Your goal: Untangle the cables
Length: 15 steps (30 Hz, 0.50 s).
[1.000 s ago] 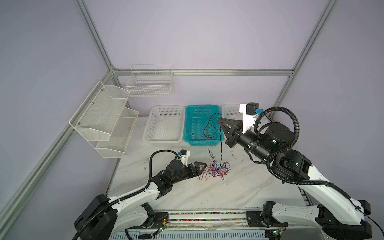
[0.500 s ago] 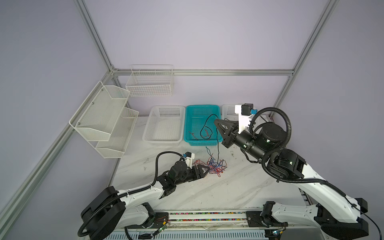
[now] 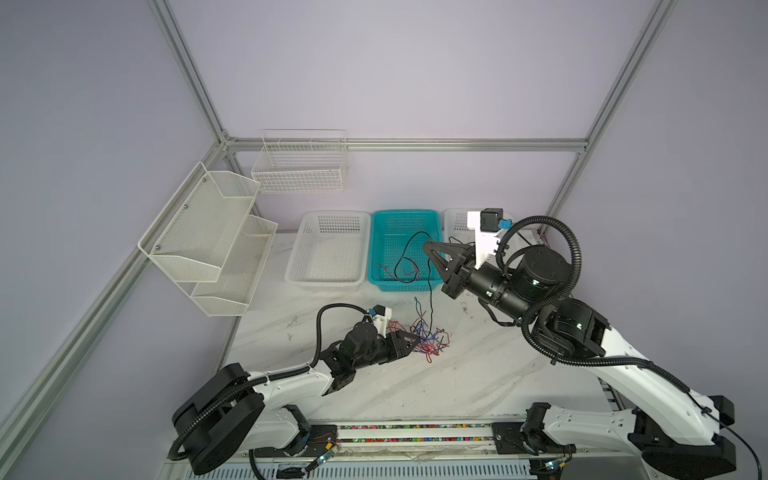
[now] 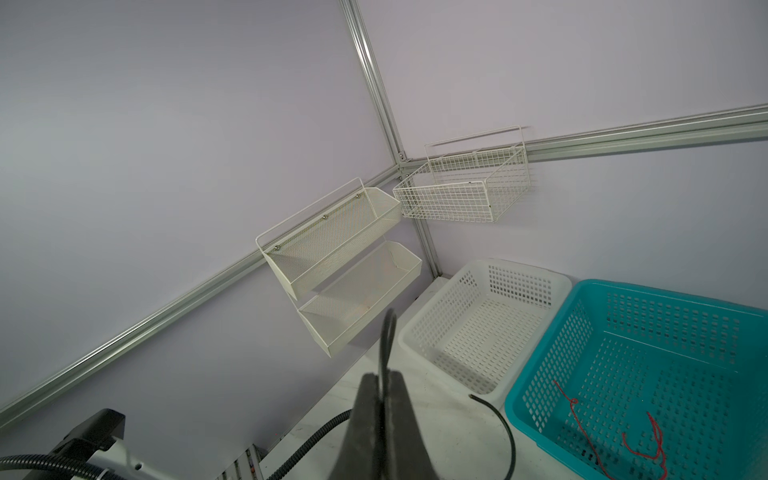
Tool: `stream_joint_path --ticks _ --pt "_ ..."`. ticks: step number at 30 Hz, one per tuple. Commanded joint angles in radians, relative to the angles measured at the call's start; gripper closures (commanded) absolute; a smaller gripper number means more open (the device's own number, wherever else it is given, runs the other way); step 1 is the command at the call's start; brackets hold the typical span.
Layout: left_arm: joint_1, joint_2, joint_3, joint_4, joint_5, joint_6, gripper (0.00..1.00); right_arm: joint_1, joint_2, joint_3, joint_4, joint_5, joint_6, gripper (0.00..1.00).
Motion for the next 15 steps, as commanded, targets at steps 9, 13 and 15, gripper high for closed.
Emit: stream_joint_path --ticks 9,13,15 --pt "-0.002 0.03 0.07 0.068 -0.003 0.009 0.6 0.003 -0.001 -0.005 0.078 -0.097 0.055 1.0" --pt "-0.001 0.04 0.074 0.079 -0.003 0.009 0.65 0.004 0.0 -0.011 0.09 -0.116 0.071 1.0" --pt "-0.001 0.039 0.075 0.083 -0.006 0.009 0.68 0.005 0.003 -0.011 0.094 -0.125 0.077 1.0"
